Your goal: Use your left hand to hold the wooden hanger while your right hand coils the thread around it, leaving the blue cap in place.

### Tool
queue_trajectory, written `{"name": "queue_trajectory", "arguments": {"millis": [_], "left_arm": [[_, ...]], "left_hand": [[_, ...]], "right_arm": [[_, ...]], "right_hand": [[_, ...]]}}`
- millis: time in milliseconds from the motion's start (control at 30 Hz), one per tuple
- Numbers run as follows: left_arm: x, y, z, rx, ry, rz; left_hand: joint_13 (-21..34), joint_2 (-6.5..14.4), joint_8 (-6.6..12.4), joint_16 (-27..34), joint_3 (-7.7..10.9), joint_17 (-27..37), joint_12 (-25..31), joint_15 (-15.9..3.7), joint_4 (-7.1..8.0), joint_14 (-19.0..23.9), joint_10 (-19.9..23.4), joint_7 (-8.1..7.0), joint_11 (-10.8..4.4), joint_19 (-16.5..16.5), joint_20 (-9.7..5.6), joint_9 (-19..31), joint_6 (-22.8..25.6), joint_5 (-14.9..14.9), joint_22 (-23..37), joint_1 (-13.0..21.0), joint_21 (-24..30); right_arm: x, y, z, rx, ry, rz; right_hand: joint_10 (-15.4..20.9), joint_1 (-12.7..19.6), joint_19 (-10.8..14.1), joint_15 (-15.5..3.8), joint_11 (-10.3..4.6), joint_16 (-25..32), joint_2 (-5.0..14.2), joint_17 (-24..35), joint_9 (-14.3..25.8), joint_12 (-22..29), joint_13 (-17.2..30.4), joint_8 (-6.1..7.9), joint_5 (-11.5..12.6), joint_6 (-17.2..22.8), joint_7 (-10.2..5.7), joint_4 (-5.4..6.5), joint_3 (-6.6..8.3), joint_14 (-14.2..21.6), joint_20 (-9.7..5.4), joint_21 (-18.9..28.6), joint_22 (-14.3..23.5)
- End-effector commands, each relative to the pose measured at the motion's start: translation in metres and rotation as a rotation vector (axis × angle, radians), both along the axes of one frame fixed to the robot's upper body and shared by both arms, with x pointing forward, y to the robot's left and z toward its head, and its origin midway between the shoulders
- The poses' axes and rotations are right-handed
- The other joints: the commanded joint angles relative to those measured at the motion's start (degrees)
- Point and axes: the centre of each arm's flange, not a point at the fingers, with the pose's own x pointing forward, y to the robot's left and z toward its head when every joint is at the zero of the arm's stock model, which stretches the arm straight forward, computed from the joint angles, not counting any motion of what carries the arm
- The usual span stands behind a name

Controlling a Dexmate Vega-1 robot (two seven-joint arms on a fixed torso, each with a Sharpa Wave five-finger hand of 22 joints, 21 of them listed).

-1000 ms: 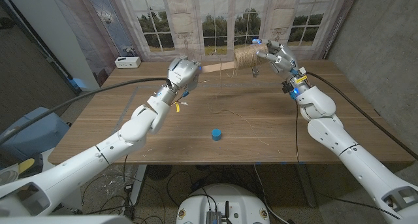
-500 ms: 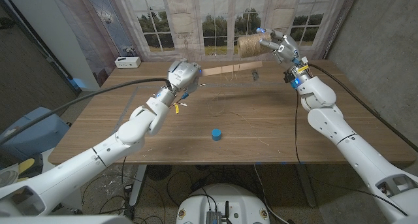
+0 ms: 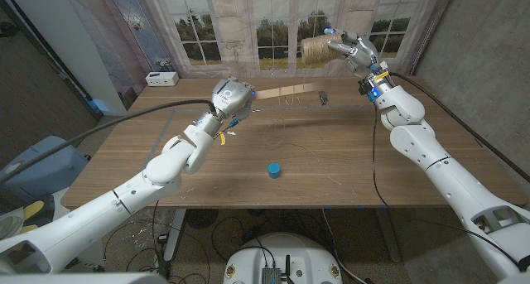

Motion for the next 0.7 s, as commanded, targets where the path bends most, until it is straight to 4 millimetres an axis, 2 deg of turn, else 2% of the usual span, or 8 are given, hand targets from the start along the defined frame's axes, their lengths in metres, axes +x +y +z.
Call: {"name": "queue_trajectory", "arguments": {"millis": [33,700], "left_arm": [[-0.001,0.004,-0.001,-0.028,0.059,0.004],[0.014,0.012,0.001,-0.076,0.262,0.058]], "left_hand": [[5.52,4.59,0.18,0.02,1.37,0.18,0.06,-14.53,0.91,12.33,7.11,-5.53,-6.76,-0.18,-5.85,10.88,5.90,0.37,0.04,2.32,0.32],[5.61,4.62,-0.02,-0.07,1.38,0.36,-0.23,-14.50,0.89,12.64,7.13,-5.52,-6.82,-0.23,-5.76,10.95,5.97,0.35,0.03,2.35,0.50]], "right_arm": [[0.010,-0.002,0.011,-0.047,0.065,-0.113],[0.031,0.005,-0.004,-0.214,0.189,-0.406]], "right_hand": [[2.13,13.26,-4.99,-22.52,-1.60,-0.06,13.85,0.14,0.18,-0.02,3.24,0.31,0.23,0.39,0.18,0.42,0.88,16.80,-11.26,0.26,-0.06],[2.04,13.26,-5.59,-22.50,-1.51,-0.43,13.91,0.15,0.19,-0.27,3.30,0.16,0.19,0.00,0.22,0.42,1.04,17.01,-11.13,0.85,-0.16]]}}
